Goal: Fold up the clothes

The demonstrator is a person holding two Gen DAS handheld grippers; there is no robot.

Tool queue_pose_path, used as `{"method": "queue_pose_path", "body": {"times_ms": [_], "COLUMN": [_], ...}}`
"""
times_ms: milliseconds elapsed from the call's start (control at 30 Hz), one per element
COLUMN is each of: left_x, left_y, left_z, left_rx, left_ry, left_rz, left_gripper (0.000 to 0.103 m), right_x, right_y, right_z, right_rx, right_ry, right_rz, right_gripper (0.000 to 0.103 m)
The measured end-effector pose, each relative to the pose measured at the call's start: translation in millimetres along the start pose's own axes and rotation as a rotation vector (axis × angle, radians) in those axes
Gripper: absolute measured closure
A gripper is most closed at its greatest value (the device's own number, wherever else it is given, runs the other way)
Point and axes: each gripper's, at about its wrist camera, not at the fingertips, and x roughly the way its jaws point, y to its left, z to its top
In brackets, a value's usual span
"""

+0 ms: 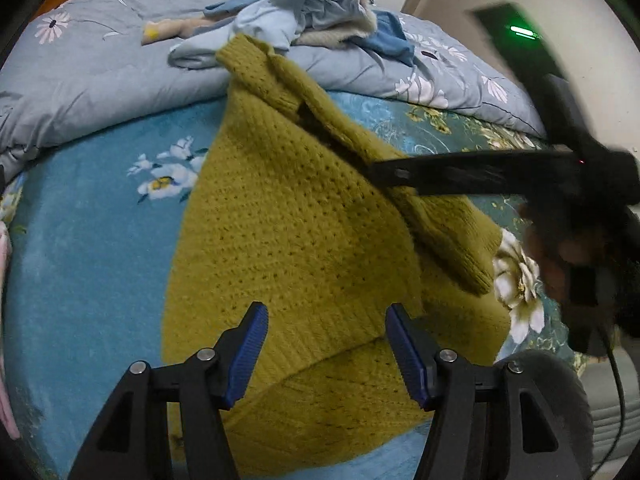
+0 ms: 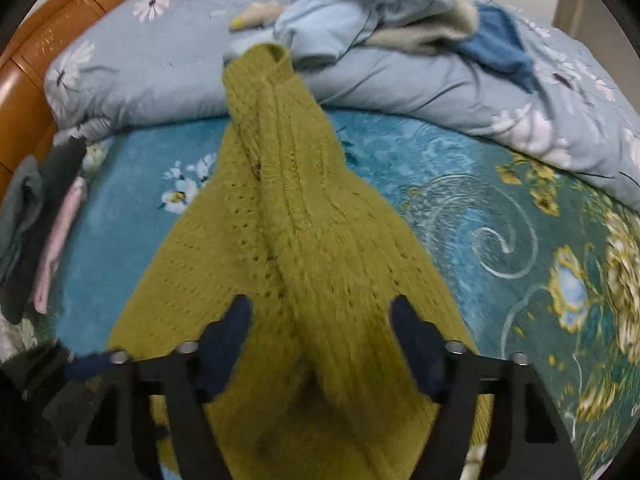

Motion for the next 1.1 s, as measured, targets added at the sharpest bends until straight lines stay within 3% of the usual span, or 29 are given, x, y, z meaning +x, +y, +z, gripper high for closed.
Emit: {"method": "queue_pose_path", "body": {"times_ms": [33,133,367,467,600,667,733,767,900,1100], "left_x": [2.1,6.6,30.2,38.1,45.9,48.5,49.9,50.3,29.3,-31.3], "left_y": [-1.4,-9.9,-46.1,-57.7,-58.7,-58.3,-57.5,-56.5,-33.7,55.7], "left_z": [-0.1,0.6,7.7,13.5,23.4,24.7,23.7,23.0,30.4,66.2], "left_rx": [0.002,0.039,0.160,0.207,0.208,0.215,0.215,0.213,0.105,-0.066], "left_ry": [0.004,0.007,0.055,0.051,0.049,0.062,0.078,0.084,0.018,-0.157], "left_rz": [0.000,-0.007,-0.048,-0.020,0.027,0.033,0.038,0.049,0.052,0.197], "left_gripper": [0.038,0.038,0.038,0.038,0.040,0.050,0.074,0.091,0.092,0.092], "right_x": [7.2,17.5,15.0,9.1,7.4,7.8,8.7,9.1,8.1,-14.2], "right_y": [-0.1,-5.5,-37.6,-53.7,-68.7,-71.8,-75.1,-76.6,-81.2,-111.5], "right_z": [3.6,10.6,18.4,20.7,22.8,23.9,24.8,25.0,22.6,13.0], "right_rx": [-0.004,0.001,0.108,0.166,0.172,0.177,0.184,0.186,0.208,0.306], "right_ry": [0.014,0.035,0.031,0.010,0.009,0.007,0.006,0.006,-0.004,-0.056], "right_rz": [0.000,-0.005,0.070,0.091,0.086,0.089,0.095,0.100,0.112,0.109], "right_gripper": [0.035,0.052,0.068,0.082,0.085,0.086,0.087,0.087,0.088,0.091]}}
